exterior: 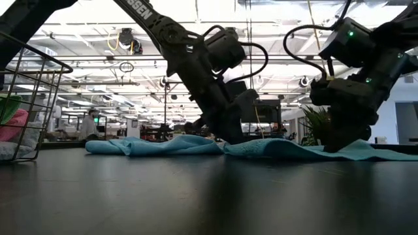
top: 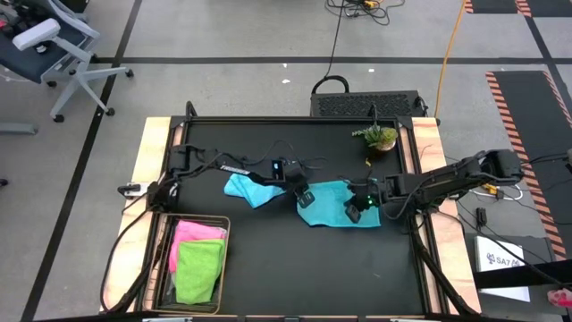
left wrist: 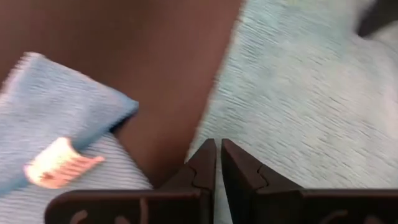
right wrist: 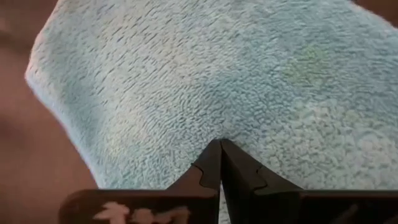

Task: Fold microfiber towels
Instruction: Fold the right blue microfiber cloth

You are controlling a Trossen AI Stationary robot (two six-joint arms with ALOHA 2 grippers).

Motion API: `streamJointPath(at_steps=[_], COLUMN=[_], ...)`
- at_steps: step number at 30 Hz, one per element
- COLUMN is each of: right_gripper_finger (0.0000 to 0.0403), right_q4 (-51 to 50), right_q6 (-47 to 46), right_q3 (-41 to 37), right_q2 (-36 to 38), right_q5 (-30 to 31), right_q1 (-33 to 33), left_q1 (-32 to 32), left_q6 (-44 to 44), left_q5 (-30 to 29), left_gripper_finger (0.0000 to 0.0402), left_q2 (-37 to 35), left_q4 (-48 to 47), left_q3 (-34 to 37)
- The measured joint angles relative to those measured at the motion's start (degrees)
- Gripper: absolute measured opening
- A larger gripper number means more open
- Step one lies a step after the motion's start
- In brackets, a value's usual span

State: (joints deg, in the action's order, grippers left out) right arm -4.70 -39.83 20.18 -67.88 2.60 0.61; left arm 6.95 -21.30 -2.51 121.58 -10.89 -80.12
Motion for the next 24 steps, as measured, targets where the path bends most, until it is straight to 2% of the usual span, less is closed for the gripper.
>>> streamJointPath(at_steps=[3, 8, 10, 13, 17, 24], right_gripper_finger=[0.0000, 0.0000, 0.0000, 0.0000, 0.0000, 0.0000], right_q4=[-0.72, -0.73, -0.29, 0.43, 0.45, 0.69], right_q6=[0.03, 0.04, 0.04, -0.20, -1.24, -1.47], right_q3=[0.00, -0.02, -0.06, -0.11, -0.11, -0.15], right_q2=[0.04, 0.07, 0.05, 0.02, 0.02, 0.00], right_q5=[1.79, 1.96, 1.92, 1.92, 1.83, 0.54], right_q1=[0.78, 2.09, 2.37, 2.37, 2.37, 2.35], left_q1=[-0.51, -2.73, -4.08, -6.58, -9.38, -11.03], left_q6=[-0.22, -1.90, -1.84, -1.52, -3.87, -6.32], left_q5=[3.82, 14.76, 17.42, 15.86, 6.77, 6.45], left_gripper_finger=[0.0026, 0.0026, 0.0026, 0.0026, 0.0026, 0.0026], left_q2=[0.00, 0.00, 0.00, 0.00, -0.06, -0.70], left_q4=[0.02, 0.06, 0.02, -1.24, -4.73, -9.94], left_q3=[0.00, 0.00, 0.00, 0.00, -0.04, -0.21])
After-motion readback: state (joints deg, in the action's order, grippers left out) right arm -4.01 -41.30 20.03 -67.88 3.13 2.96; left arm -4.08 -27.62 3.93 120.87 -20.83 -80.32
